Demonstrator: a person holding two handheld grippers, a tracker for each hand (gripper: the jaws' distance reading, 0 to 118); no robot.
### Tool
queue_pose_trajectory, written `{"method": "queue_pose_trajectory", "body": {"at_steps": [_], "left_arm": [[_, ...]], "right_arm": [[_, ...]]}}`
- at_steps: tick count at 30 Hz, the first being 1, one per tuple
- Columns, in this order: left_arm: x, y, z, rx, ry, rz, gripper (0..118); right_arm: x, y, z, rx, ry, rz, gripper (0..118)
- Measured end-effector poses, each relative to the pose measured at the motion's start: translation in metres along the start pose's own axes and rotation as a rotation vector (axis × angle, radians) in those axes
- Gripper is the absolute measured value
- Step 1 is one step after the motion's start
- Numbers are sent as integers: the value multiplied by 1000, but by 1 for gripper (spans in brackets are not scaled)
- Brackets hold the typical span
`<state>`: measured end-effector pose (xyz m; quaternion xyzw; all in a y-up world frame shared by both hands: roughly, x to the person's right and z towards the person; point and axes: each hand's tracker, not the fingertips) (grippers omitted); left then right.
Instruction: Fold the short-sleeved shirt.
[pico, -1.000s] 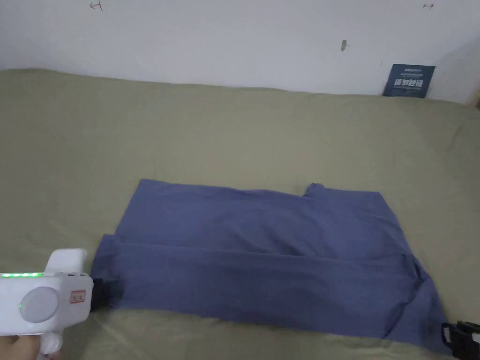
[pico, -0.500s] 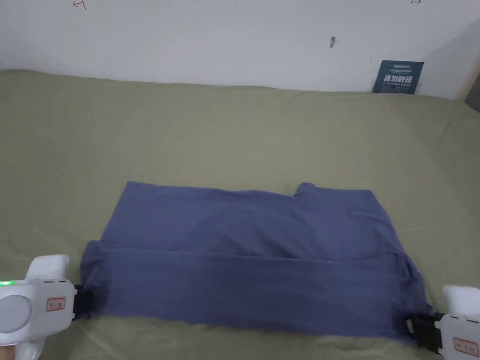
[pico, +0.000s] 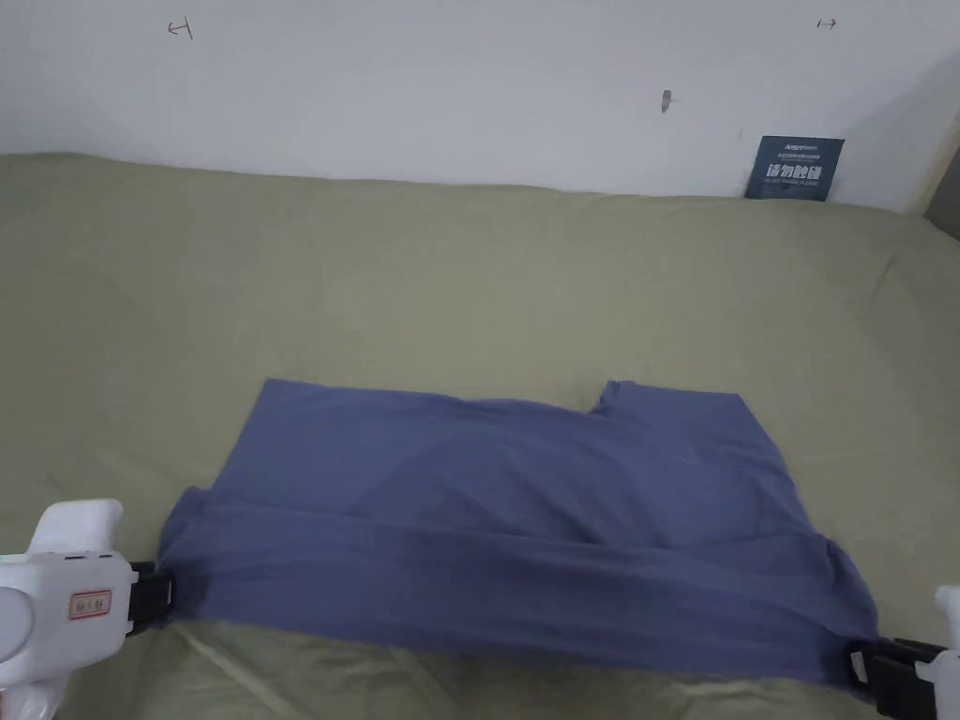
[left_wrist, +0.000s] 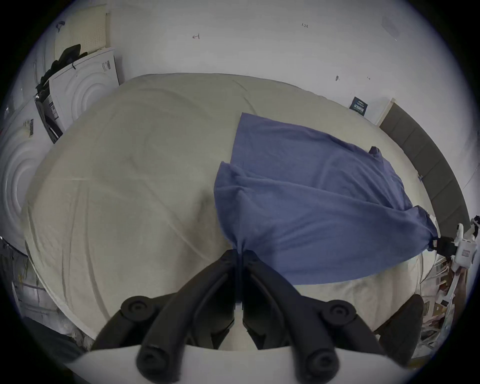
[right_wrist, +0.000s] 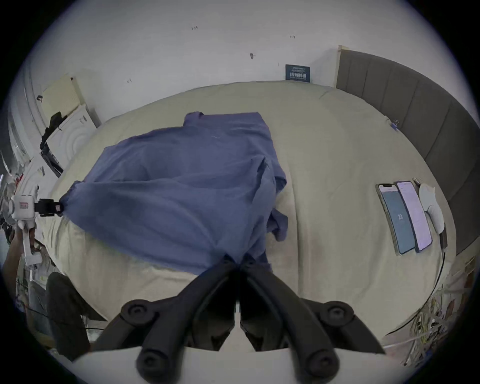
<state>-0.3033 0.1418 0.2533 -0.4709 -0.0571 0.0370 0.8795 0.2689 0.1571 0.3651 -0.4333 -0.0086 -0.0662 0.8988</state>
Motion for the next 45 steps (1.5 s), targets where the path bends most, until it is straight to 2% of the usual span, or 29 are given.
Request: {"method": "queue_pose_trajectory", "body": {"at_steps": [8,16,17,18,19,20,21,22,26,27,28,29,30,31,33,36,37,41,42,43,45], "left_arm": [[-7,-64,43,-21,1,11,4],[-9,-92,49,-43,-18,26,4],[-10,-91,48,-39,-30,32,5],[-10,-90,46,-43,-32,32,16],[-14,-88,42,-46,-28,27,57],[-14,-87,41,-46,-16,18,97],[-14,-84,40,-45,13,2,115],[-13,-81,44,-11,13,-12,115],[-12,-52,44,29,14,-18,114],[-6,-43,48,39,15,-26,111],[-3,-33,45,52,23,-32,92],[0,-23,42,57,18,-44,57],[3,-12,37,64,18,-56,8],[7,-1,30,67,22,-61,0],[13,18,11,87,31,-70,0],[12,58,-23,81,15,-67,0],[14,69,-35,79,20,-68,0],[14,107,-81,51,36,-68,3],[14,115,-94,33,44,-66,12],[15,122,-103,21,42,-75,31],[14,130,-125,-13,87,-100,83]], "right_arm": [[-4,-56,39,-31,18,-11,0],[-2,-81,30,-53,32,-30,1],[-2,-81,29,-48,35,-28,6],[-2,-79,28,-50,38,-28,29],[-1,-76,29,-55,45,-26,88],[-2,-73,28,-67,43,-23,118],[-2,-70,38,10,17,-11,111],[-4,-61,46,-19,30,-3,104],[-11,-35,32,30,14,-5,102],[-12,-27,30,43,8,-4,91],[-11,-18,29,55,4,-3,58],[-10,-9,27,70,-3,2,23],[-11,0,22,77,-16,7,0],[-11,9,15,89,-23,6,0],[-11,26,6,80,15,-5,0],[-16,50,-15,102,-29,17,0],[-6,60,-24,97,-26,14,0],[-3,81,-50,76,-30,14,0],[-2,84,-56,71,-37,20,0],[0,87,-61,66,-41,23,0],[2,90,-69,50,-36,11,0]]}}
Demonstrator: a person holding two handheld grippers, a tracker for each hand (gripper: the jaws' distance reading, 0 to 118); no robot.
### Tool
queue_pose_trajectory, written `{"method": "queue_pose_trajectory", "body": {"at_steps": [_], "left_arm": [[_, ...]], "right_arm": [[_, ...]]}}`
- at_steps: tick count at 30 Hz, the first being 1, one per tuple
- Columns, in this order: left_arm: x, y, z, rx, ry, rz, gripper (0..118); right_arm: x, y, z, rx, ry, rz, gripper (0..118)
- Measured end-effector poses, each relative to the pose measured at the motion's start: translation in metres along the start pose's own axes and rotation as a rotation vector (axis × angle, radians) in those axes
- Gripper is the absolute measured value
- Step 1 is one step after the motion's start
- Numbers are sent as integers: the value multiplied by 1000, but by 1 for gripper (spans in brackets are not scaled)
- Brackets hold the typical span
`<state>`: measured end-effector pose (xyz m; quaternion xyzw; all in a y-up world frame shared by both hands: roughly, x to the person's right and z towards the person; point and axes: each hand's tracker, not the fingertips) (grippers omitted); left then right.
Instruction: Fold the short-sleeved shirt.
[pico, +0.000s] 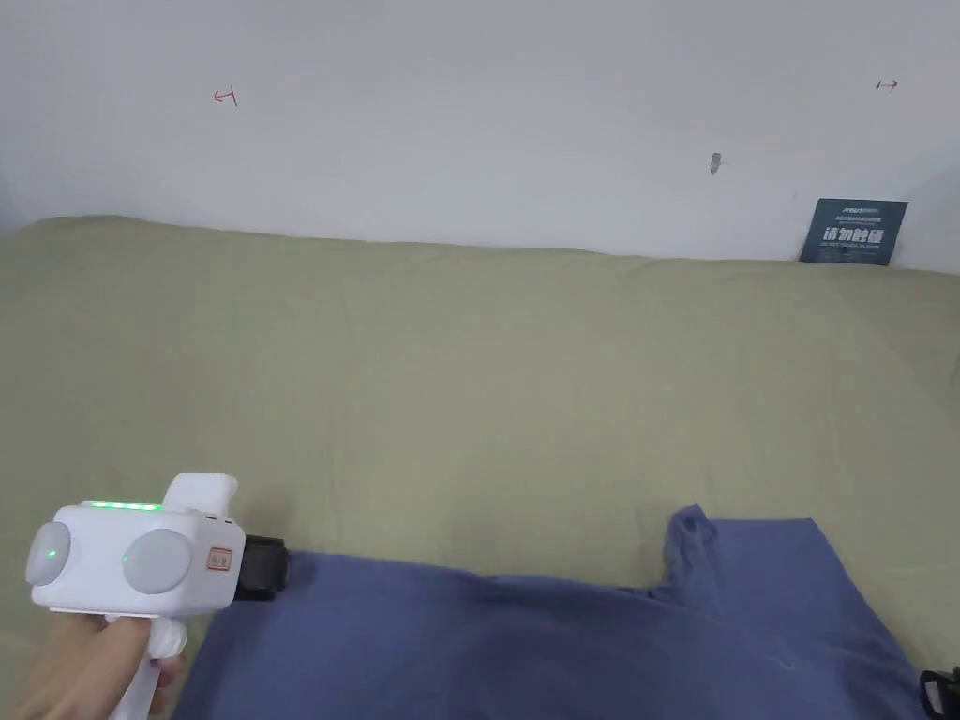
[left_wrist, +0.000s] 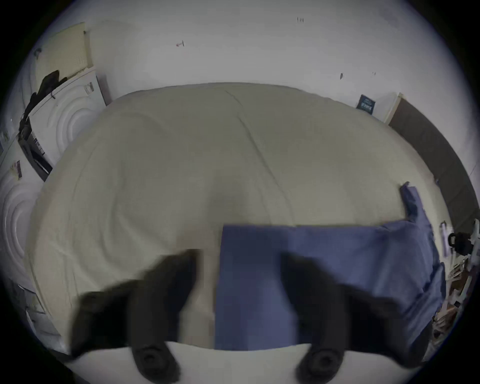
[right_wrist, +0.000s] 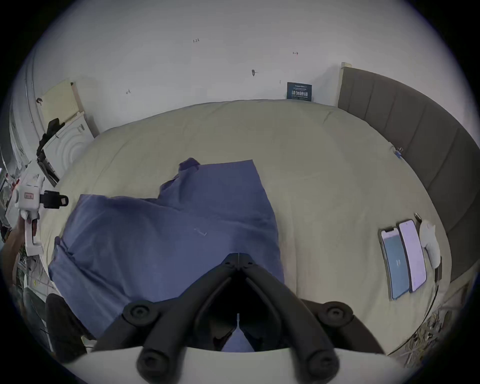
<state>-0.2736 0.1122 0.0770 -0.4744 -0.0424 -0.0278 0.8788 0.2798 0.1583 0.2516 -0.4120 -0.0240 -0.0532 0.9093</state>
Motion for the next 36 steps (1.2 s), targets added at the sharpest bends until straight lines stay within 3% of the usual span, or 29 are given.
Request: {"method": "queue_pose_trajectory", "body": {"at_steps": [1,7,9,11,12,13,17,18,19,20,21,22,23,29,30,31,32,33,34,36], "left_arm": [[0,3,-10,-9,12,-7,108],[9,2,-38,-72,61,-35,106],[8,0,-31,-56,24,-14,90],[10,-2,-22,-36,19,-2,48],[10,-3,-18,-22,15,-11,16],[9,-4,-16,-11,-20,-16,2],[24,-11,-9,-23,3,-40,2],[25,-9,-7,-27,1,-28,2],[25,-9,-7,-31,-5,-9,2],[25,-9,-7,-34,-10,5,2],[25,-8,-6,-34,-13,11,2],[25,-7,-5,-36,-15,11,2],[25,-7,-4,-36,-16,10,2],[23,-7,-5,-39,-24,22,2],[21,-6,-7,-38,-24,22,2],[22,-6,-6,-37,-24,20,2],[22,-6,-4,-37,-23,19,2],[23,-6,-2,-35,-21,18,2],[22,-5,-1,-34,-20,16,2],[22,-7,7,-18,-14,3,2]], "right_arm": [[1,0,-3,-3,-5,-4,0],[6,1,-20,-41,-17,-11,0],[8,3,-23,-46,-22,-5,0],[8,7,-25,-47,-32,3,0],[12,11,-29,-47,-37,5,0],[13,14,-32,-44,-42,6,0],[23,38,-59,-51,-73,23,1],[23,44,-68,-59,-87,31,14],[24,48,-75,-71,-107,32,64],[25,51,-84,-87,-105,31,106],[28,55,-96,-142,-87,22,116],[29,54,-108,-188,-99,21,105],[31,57,-109,-99,-127,10,99],[24,49,-125,-205,-140,32,97],[24,46,-125,-223,-129,48,89],[24,45,-122,-200,-92,35,71],[19,44,-113,-194,-100,23,64],[18,46,-108,-183,-81,17,47],[17,47,-102,-164,-30,12,1],[12,48,-94,-133,-68,23,1]]}}
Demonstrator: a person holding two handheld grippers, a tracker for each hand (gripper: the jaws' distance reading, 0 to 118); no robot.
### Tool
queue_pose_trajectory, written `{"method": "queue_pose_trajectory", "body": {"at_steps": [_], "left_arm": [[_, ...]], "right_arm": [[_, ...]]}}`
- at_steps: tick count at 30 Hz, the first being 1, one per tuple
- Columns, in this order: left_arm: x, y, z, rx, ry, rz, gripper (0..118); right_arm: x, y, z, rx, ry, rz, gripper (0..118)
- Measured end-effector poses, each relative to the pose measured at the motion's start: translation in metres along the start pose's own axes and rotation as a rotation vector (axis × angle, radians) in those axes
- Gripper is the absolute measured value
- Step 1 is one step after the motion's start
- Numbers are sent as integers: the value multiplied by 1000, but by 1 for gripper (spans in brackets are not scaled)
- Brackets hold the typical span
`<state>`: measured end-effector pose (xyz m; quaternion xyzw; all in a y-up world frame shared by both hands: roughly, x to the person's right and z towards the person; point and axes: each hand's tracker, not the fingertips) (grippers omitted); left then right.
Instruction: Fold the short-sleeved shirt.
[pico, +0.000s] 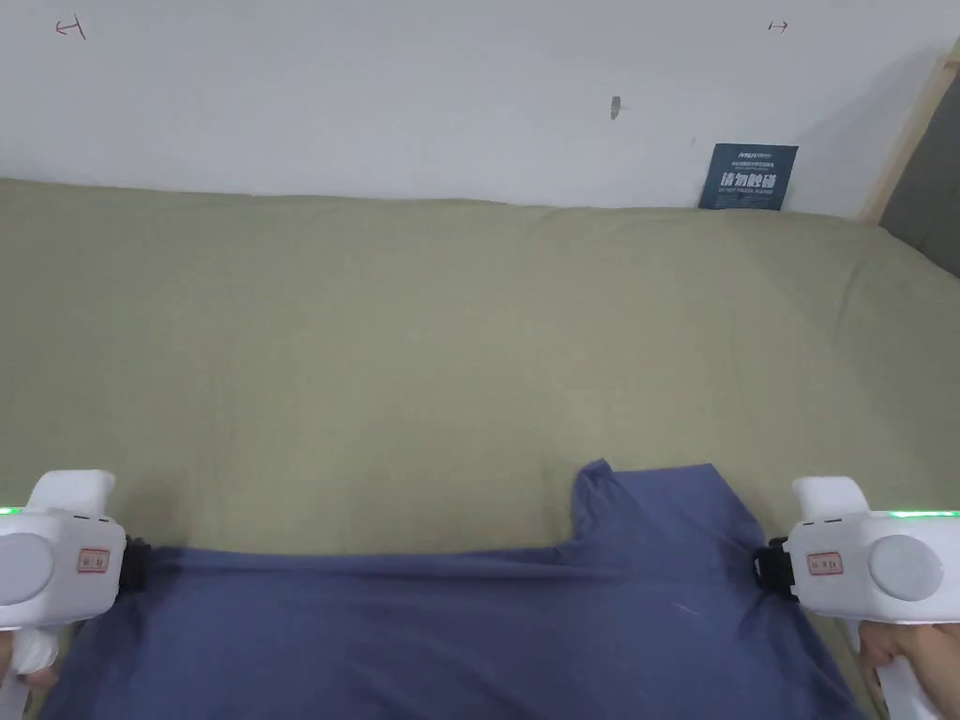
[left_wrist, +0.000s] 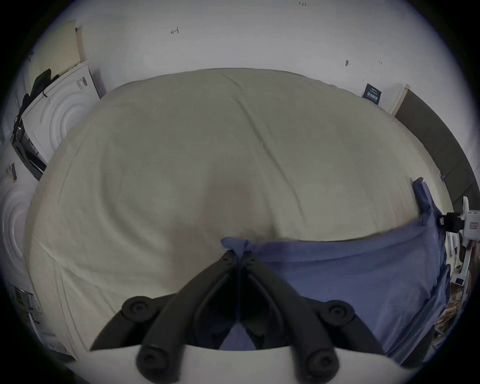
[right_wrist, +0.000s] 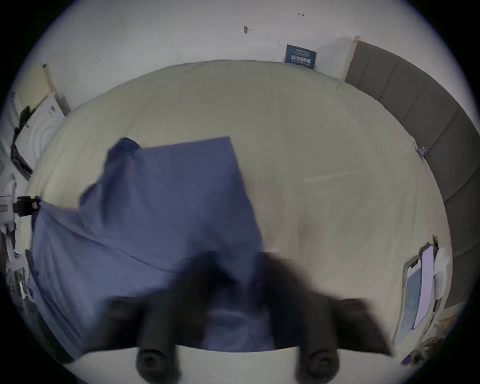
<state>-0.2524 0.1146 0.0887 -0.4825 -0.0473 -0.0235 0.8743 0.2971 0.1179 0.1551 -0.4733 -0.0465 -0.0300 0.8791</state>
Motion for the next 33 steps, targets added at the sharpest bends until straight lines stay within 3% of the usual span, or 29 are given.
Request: {"method": "queue_pose_trajectory", "body": {"at_steps": [11,19,27,33], "left_arm": [[-26,-29,100,125,-74,15,2],[-38,-119,172,203,-99,-24,2],[-50,-210,193,216,-130,13,2],[-54,-237,175,173,-135,26,2]], "right_arm": [[6,-23,115,163,72,-12,1],[-2,-111,193,240,90,17,1],[-2,-209,213,228,116,-18,1],[-4,-242,194,174,122,-31,1]]}}
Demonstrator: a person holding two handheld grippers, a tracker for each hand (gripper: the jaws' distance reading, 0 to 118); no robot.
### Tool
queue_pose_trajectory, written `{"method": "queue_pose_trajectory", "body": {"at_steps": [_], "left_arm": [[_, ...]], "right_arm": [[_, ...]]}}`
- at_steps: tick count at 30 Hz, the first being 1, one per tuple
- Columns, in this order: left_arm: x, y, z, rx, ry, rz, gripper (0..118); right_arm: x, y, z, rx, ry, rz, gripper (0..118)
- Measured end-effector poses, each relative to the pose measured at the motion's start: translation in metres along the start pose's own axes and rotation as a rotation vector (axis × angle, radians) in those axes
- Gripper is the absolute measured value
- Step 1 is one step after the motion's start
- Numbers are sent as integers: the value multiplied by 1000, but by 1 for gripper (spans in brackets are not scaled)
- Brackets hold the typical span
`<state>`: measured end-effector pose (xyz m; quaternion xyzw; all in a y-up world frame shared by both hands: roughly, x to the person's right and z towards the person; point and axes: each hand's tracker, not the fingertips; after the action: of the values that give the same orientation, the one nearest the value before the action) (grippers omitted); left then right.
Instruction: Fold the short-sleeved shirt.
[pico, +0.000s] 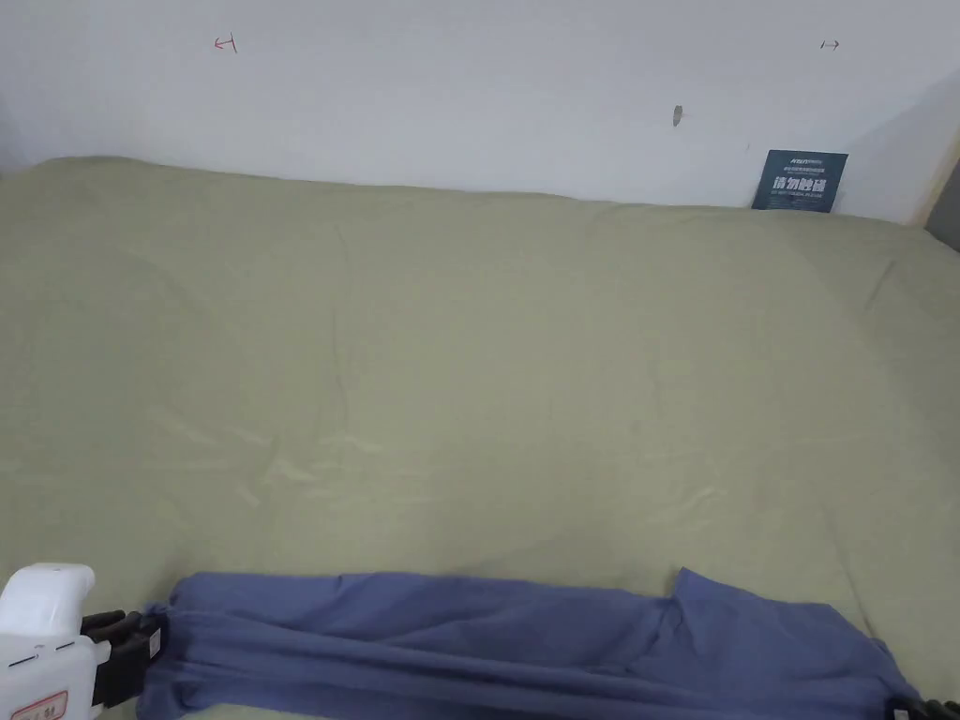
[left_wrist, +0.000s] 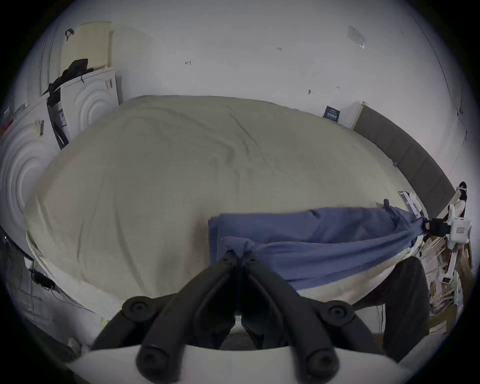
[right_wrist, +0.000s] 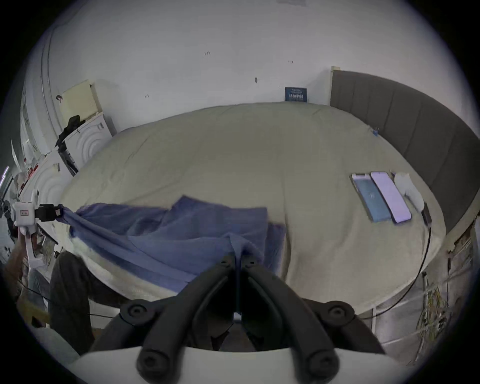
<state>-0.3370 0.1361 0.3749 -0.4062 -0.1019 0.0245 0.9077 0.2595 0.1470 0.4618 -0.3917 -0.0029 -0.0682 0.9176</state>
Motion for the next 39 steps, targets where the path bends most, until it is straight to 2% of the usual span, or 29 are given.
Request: {"method": "queue_pose_trajectory", "body": {"at_steps": [1,2,3,4,5,7,8,9,10,12,13,14,15,16,17,18,20,22,25,30,33,35,36,37,38,39], "left_arm": [[-1,-2,-3,-5,1,-2,8],[-2,-2,-6,-13,2,-1,25],[-3,-2,-8,-22,2,0,56],[-6,-4,-12,-23,5,0,100],[-10,-5,-15,-30,7,2,113],[-10,-3,-8,-15,15,15,112],[-10,-1,-7,-13,20,16,112],[-9,1,-5,-10,30,18,112],[-8,3,-3,0,40,18,112],[-4,7,2,6,68,26,108],[1,8,7,11,68,33,87],[3,9,10,17,72,37,49],[5,11,14,30,87,42,19],[7,12,16,46,95,47,3],[0,9,9,49,103,56,3],[0,9,12,56,103,62,0],[-2,11,15,40,69,85,0],[-10,17,18,16,46,101,0],[-40,36,14,-69,-100,216,0],[-95,57,-17,-214,-363,414,0],[-106,60,-31,-272,-444,443,0],[-112,60,-39,-303,-463,429,15],[-115,60,-43,-304,-478,425,35],[-109,60,-39,-302,-506,409,81],[-110,59,-41,-290,-556,408,111],[-109,58,-46,-301,-552,426,118]], "right_arm": [[0,-2,-4,-5,-1,0,1],[0,-2,-6,-6,-3,-1,1],[1,-2,-6,-8,-11,-3,2],[1,-2,-8,-9,-13,-3,10],[2,-1,-7,-7,-11,-8,35],[1,4,-6,-8,-25,-25,118],[0,4,-7,-10,-27,-27,112],[-2,10,-15,92,-6,-50,108],[-4,11,-19,21,-22,-35,109],[-10,16,-22,39,-28,-41,109],[-17,20,-25,46,-28,-45,100],[-23,22,-28,52,-23,-46,79],[-20,19,-13,67,-24,-44,56],[-29,20,-13,89,-38,-40,41],[-37,20,-15,111,-53,-27,41],[-44,17,-8,139,-97,-21,0],[-53,15,4,157,-74,-12,0],[-71,12,13,203,-124,29,0],[-95,7,32,253,-109,46,0],[-128,4,60,344,-146,98,0],[-146,8,74,366,-147,104,0],[-151,6,78,369,-149,110,0],[-152,5,80,369,-143,111,0],[-153,4,82,365,-140,110,0],[-153,8,80,362,-136,109,0],[-153,16,76,358,-130,109,0]]}}
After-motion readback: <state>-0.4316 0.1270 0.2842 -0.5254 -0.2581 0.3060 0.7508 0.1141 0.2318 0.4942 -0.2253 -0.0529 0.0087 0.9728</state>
